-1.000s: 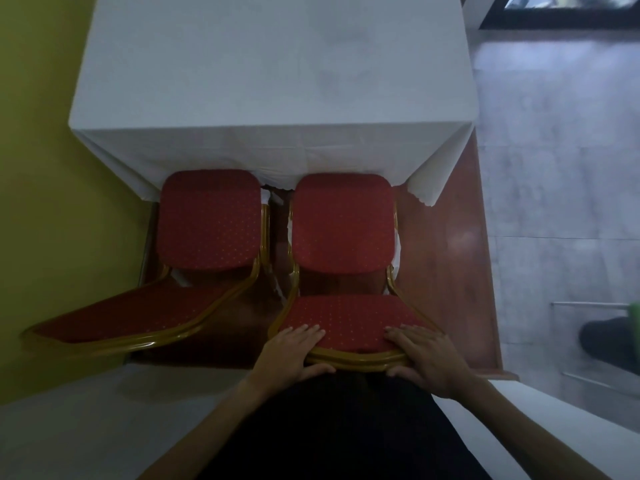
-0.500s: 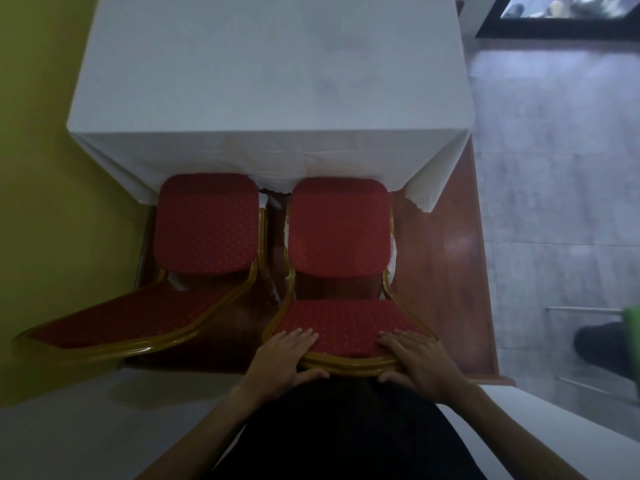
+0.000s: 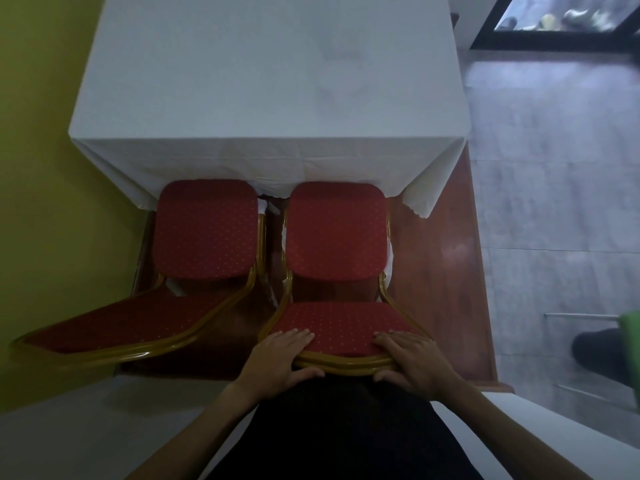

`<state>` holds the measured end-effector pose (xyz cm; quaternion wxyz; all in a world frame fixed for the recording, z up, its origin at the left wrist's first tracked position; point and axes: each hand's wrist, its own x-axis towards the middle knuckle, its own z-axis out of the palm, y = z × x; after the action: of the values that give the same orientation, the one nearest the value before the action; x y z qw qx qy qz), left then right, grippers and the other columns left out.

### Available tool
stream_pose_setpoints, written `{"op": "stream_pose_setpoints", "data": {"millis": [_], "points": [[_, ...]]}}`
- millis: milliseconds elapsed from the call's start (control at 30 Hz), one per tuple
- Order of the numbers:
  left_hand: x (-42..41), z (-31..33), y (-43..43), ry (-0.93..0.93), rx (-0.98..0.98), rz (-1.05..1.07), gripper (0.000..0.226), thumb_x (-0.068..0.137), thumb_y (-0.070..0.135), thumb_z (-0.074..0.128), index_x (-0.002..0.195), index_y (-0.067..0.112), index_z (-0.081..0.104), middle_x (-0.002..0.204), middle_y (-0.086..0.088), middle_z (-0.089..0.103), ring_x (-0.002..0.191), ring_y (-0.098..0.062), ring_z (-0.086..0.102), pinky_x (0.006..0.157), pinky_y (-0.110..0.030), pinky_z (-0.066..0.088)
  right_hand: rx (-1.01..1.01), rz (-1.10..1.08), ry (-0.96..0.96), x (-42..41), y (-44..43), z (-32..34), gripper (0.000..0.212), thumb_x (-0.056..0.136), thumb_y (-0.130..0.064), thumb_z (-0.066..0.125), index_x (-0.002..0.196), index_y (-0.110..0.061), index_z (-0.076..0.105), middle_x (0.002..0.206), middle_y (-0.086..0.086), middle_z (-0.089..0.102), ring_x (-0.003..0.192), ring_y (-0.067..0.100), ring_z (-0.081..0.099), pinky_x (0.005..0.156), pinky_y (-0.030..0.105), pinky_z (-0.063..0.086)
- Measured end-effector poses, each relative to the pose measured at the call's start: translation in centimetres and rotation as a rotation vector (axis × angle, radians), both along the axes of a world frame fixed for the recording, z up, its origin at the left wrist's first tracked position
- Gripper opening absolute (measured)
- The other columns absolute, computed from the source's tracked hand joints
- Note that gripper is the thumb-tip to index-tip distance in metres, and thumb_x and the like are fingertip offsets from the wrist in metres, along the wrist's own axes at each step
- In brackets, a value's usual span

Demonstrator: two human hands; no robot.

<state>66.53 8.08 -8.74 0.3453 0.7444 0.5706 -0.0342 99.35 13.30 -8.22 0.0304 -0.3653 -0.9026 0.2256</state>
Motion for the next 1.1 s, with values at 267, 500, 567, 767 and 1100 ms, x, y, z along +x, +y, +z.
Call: {"op": "stream_pose_setpoints", "data": {"millis": [267,500,567,767,1100], "points": [[0.9,-0.3,-0.5,-0.041,0.132,0.034,0.088,0.085,0.084,0.036,0.141,0.019,0.053,0.142,0.001,0.055,0.130,-0.016,0.052,0.111,-0.037,0.032,0.039,0.093,0.012,0.5,1.1,-0.9,0.071,0.093,-0.074,0.039,0.122,-0.014,0.062,0.119,0.003,0.070,0.101,0.021,0.069,0.083,0.035,0.057],[0.9,0.0,-0.3,-0.039,0.138,0.036,0.085,0.085,0.083,0.038,0.139,0.019,0.056,0.140,0.001,0.057,0.128,-0.016,0.053,0.110,-0.038,0.034,0.054,0.099,0.004,0.5,1.5,-1.0,0.071,0.092,-0.075,0.041,0.121,-0.014,0.063,0.119,0.003,0.070,0.100,0.020,0.069,0.081,0.035,0.058],[0.8,0.2,-0.1,-0.039,0.127,0.040,0.088,0.084,0.085,0.037,0.141,0.020,0.054,0.142,0.002,0.055,0.131,-0.015,0.050,0.112,-0.036,0.030,0.060,0.099,0.009,0.5,1.7,-1.1,0.071,0.092,-0.075,0.041,0.120,-0.014,0.063,0.117,0.002,0.070,0.098,0.020,0.069,0.078,0.036,0.059],[0.7,0.1,0.3,-0.037,0.109,0.063,0.090,0.083,0.086,0.036,0.144,0.022,0.050,0.147,0.004,0.050,0.136,-0.014,0.044,0.114,-0.032,0.022,0.062,0.087,0.035,0.4,2.3,-1.3,0.071,0.091,-0.075,0.044,0.119,-0.013,0.064,0.111,0.001,0.071,0.091,0.019,0.070,0.072,0.036,0.059],[0.9,0.5,0.4,-0.045,0.074,0.084,0.096,0.080,0.090,0.032,0.143,0.019,0.051,0.145,0.003,0.052,0.136,-0.016,0.045,0.114,-0.032,0.024,0.062,0.092,0.018,0.3,2.2,-1.1,0.070,0.093,-0.074,0.042,0.121,-0.014,0.061,0.110,0.001,0.071,0.091,0.018,0.069,0.076,0.035,0.058]]}}
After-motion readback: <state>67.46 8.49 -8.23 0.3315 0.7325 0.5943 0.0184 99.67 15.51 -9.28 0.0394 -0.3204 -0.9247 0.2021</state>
